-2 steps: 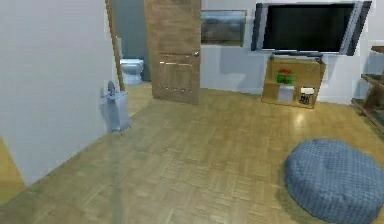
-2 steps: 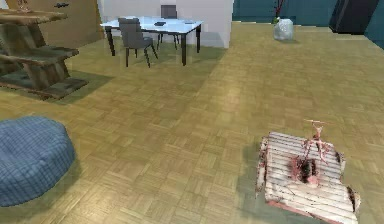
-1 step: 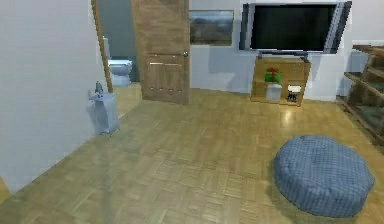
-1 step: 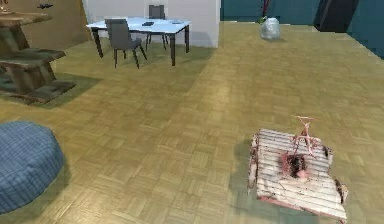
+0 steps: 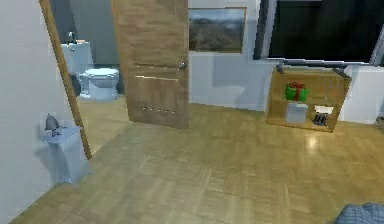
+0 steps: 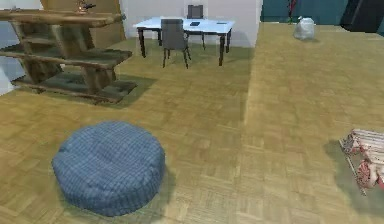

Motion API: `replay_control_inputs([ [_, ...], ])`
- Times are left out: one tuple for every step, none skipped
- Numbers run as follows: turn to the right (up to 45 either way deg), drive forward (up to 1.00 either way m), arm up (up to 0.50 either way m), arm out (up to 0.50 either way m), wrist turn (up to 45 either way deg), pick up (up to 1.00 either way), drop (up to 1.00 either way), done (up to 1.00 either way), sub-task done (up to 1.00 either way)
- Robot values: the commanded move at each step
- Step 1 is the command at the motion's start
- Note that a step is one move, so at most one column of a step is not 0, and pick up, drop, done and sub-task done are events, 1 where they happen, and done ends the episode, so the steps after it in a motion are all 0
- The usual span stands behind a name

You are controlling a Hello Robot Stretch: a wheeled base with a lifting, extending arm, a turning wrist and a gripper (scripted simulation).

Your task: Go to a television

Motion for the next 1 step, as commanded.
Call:
replay_control_inputs([
  [18.0, 0.0, 0.0, 0.0, 0.0, 0.0, 0.0, 0.0, 0.0],
])
